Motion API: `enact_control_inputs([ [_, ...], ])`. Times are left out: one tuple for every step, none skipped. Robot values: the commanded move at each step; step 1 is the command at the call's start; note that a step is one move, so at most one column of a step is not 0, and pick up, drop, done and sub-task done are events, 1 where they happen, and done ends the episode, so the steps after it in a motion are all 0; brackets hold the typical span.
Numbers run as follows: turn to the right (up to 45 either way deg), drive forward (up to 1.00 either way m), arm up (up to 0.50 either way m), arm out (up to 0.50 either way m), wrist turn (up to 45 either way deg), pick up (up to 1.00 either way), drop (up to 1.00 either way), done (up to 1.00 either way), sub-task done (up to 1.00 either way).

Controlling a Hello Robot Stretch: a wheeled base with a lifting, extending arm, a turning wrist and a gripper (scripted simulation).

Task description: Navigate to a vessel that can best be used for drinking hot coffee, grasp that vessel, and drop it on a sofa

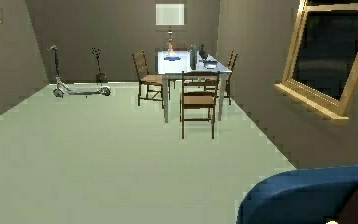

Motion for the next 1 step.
enact_control_inputs([
  [0.0, 0.00, 0.00, 0.00, 0.0, 0.00, 0.00, 1.00, 0.00],
])
